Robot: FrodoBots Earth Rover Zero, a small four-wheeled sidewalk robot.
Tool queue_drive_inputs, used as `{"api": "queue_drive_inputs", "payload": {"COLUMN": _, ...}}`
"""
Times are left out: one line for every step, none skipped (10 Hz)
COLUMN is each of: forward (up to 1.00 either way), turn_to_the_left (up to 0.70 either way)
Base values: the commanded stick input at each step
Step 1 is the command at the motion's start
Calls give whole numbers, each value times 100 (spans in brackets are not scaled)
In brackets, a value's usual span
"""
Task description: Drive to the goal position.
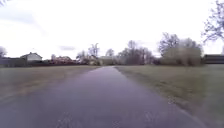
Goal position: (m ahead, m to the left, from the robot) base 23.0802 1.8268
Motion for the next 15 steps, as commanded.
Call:
{"api": "queue_drive_inputs", "payload": {"forward": 100, "turn_to_the_left": 0}}
{"api": "queue_drive_inputs", "payload": {"forward": 100, "turn_to_the_left": 0}}
{"api": "queue_drive_inputs", "payload": {"forward": 100, "turn_to_the_left": 0}}
{"api": "queue_drive_inputs", "payload": {"forward": 100, "turn_to_the_left": 0}}
{"api": "queue_drive_inputs", "payload": {"forward": 100, "turn_to_the_left": 0}}
{"api": "queue_drive_inputs", "payload": {"forward": 100, "turn_to_the_left": 0}}
{"api": "queue_drive_inputs", "payload": {"forward": 100, "turn_to_the_left": 0}}
{"api": "queue_drive_inputs", "payload": {"forward": 100, "turn_to_the_left": 0}}
{"api": "queue_drive_inputs", "payload": {"forward": 100, "turn_to_the_left": 0}}
{"api": "queue_drive_inputs", "payload": {"forward": 100, "turn_to_the_left": 0}}
{"api": "queue_drive_inputs", "payload": {"forward": 100, "turn_to_the_left": 0}}
{"api": "queue_drive_inputs", "payload": {"forward": 100, "turn_to_the_left": 0}}
{"api": "queue_drive_inputs", "payload": {"forward": 100, "turn_to_the_left": 0}}
{"api": "queue_drive_inputs", "payload": {"forward": 100, "turn_to_the_left": 0}}
{"api": "queue_drive_inputs", "payload": {"forward": 100, "turn_to_the_left": 0}}
